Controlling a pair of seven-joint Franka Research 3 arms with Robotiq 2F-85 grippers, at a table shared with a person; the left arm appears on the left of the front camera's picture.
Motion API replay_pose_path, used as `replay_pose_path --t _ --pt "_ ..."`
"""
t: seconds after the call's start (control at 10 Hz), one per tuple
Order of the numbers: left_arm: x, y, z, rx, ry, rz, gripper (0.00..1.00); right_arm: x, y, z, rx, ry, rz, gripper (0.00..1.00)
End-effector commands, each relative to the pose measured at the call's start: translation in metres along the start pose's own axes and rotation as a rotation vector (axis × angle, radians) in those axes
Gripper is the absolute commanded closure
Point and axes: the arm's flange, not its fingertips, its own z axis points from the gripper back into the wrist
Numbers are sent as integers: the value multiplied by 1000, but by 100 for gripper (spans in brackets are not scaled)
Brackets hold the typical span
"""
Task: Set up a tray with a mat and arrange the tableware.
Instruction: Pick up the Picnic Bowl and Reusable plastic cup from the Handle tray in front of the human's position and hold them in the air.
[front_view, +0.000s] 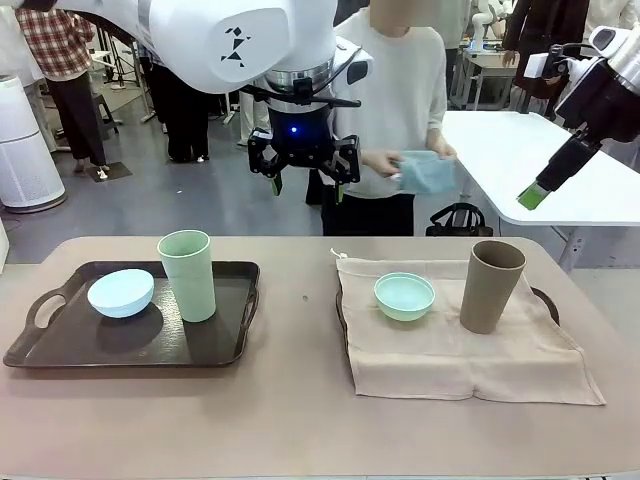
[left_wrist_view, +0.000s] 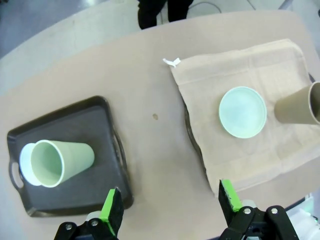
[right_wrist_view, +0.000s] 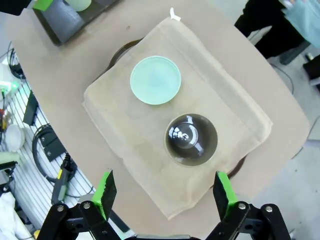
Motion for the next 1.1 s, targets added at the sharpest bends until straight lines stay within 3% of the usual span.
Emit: replay_pose_path --t 0.0,0.2,0.3,0.6,0.8,1.0 --pt "-2 3 0 -4 2 0 0 1 -5 0 -18 6 11 0" --pt "0 0 0 0 0 0 0 0 0 0 0 0 -1 0" --pt "2 26 7 -56 36 14 0 -11 -4 2 -41 27 -88 0" --pt "-15 151 39 -75 147 52 0 -30 -11 5 -43 98 -246 0" --pt "-37 230 56 -56 158 92 0 -42 -12 -2 30 149 -243 0" --pt "-68 298 72 -171 131 211 0 -58 -22 14 184 59 -303 0"
